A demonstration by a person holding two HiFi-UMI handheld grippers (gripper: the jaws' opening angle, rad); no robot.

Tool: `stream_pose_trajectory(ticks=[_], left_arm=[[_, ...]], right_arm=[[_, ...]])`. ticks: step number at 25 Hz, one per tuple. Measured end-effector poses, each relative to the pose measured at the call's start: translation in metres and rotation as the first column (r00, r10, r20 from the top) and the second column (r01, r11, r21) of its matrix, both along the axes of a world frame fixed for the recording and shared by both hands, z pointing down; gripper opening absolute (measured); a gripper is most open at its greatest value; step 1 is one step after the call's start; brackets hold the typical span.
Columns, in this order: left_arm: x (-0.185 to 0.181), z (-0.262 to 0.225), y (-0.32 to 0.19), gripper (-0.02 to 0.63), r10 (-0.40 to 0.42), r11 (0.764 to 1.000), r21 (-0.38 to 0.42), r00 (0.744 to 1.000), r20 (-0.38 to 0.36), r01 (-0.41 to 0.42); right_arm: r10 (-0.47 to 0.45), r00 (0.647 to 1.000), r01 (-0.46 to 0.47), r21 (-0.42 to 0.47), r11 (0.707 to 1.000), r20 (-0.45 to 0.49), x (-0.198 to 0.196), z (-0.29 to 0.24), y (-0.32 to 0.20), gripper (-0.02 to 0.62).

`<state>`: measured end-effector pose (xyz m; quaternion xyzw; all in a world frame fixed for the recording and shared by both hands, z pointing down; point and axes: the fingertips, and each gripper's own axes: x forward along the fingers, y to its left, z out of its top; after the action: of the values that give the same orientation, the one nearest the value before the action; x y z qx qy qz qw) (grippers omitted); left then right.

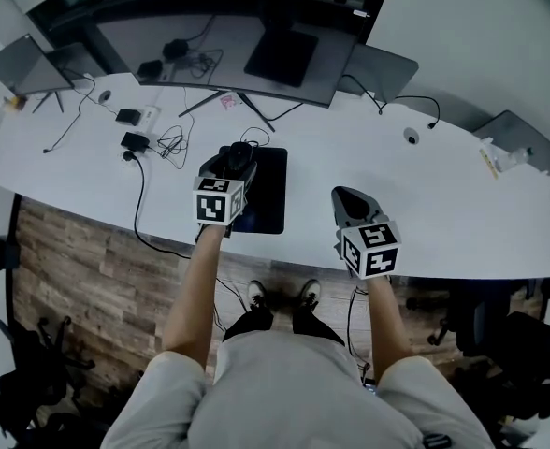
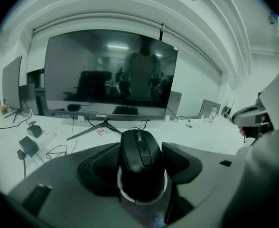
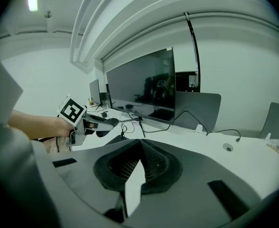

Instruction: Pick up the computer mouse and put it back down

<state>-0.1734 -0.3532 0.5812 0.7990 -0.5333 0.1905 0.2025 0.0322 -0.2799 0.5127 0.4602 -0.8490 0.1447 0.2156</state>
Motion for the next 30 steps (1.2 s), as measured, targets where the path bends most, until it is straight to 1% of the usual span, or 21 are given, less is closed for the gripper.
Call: stream_pose_trajectory(ticks=[2,6,13,15,19,21,24,27,30], left_arm=[[0.001,0.015,0.0,0.279,0.005,1.0,-0.028,1.0,-0.002,-0.005],[0.014,0.049,0.009,0.279,0.035,0.995,-0.09,0.999,-0.014,-0.036],[0.039,0.101,0.027,0.279,0.059,0.978,-0.197,0.998,-0.025,-0.063],[0.04,0.114,0.03,0.281,0.058,0.972,-0.227,0.998,-0.013,-0.059],[0.039,0.135,0.037,0.279,0.059,0.961,-0.271,0.997,0.043,-0.045],[0.04,0.142,0.04,0.279,0.059,0.958,-0.284,0.997,0.059,-0.04],[0.038,0.152,0.041,0.281,0.057,0.959,-0.282,0.995,0.083,-0.032],[0.037,0.155,0.042,0.288,0.034,0.962,-0.273,0.997,0.071,-0.013],[0.035,0.15,0.044,0.318,0.028,0.966,-0.258,0.998,0.058,-0.012]], right_arm=[[0.0,1.0,0.0,-0.013,1.0,-0.007,-0.001,0.006,-0.001,0.014],[-0.001,1.0,0.0,-0.038,0.999,-0.019,-0.002,0.017,-0.003,0.015],[0.005,1.0,-0.007,-0.074,0.997,-0.029,0.009,0.034,-0.004,0.015],[0.007,1.0,-0.01,-0.083,0.996,-0.029,0.012,0.038,-0.003,0.015],[0.014,0.999,-0.017,-0.101,0.995,-0.032,0.024,0.047,-0.002,0.015],[0.02,0.999,-0.023,-0.111,0.994,-0.031,0.029,0.051,-0.001,0.015],[0.026,0.999,-0.029,-0.117,0.993,-0.026,0.034,0.054,0.002,0.015],[0.025,0.999,-0.027,-0.112,0.993,-0.023,0.039,0.053,0.002,0.015],[0.027,0.999,-0.029,-0.099,0.995,-0.021,0.045,0.047,0.0,0.015]])
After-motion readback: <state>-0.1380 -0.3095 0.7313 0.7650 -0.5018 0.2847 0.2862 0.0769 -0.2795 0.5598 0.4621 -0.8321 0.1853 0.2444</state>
